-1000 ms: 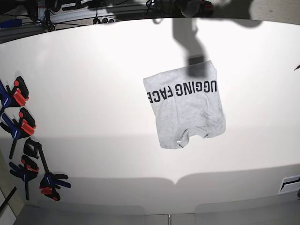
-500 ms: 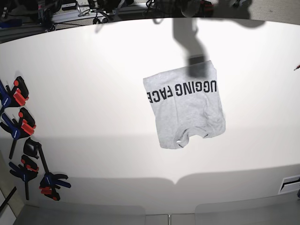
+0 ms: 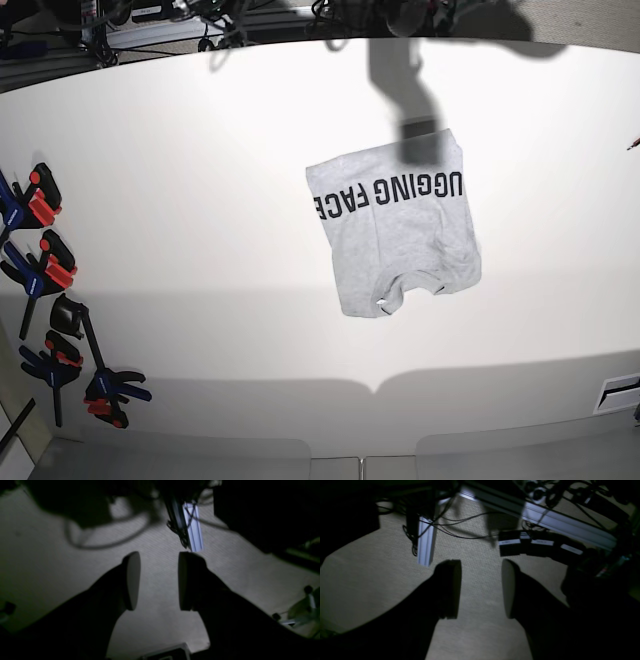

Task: Fold the T-shirt properly

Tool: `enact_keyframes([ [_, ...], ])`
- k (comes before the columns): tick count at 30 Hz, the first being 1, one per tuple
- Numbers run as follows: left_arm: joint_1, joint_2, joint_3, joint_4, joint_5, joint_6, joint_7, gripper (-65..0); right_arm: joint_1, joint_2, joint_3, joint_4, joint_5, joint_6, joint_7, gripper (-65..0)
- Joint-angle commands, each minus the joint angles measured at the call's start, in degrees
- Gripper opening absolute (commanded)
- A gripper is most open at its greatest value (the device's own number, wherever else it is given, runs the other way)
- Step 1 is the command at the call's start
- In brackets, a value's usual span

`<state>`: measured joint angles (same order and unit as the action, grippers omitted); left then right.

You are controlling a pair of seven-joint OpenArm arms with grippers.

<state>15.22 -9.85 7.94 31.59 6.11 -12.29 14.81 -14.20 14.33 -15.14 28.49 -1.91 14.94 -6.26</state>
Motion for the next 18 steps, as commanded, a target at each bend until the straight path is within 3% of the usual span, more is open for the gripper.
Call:
enact_keyframes([
  [1,0.63,-0.39,0.02,0.15,0.11,0.61,-0.13,-42.0,-0.09,0.57,0.07,0.2,-0.07,-0.15,1.25,-40.0],
  [11,0.28,-0.48,0.02,0.24,-0.09,1.18,0.87,-42.0,-0.09,0.46,0.07,0.26,0.66,0.0,4.74,-40.0],
  [15,-1.2,-0.46,0.02,1.57,-0.13,1.2,1.73,-42.0,-0.09,0.46,0.07,0.46,5.66,0.33,6.75,-40.0],
  [18,-2.25,-0.33,0.02,3.45,-0.15,1.2,5.16,-42.0,-0.09,0.48,0.07,1.18,7.02,3.61,6.69,-40.0],
])
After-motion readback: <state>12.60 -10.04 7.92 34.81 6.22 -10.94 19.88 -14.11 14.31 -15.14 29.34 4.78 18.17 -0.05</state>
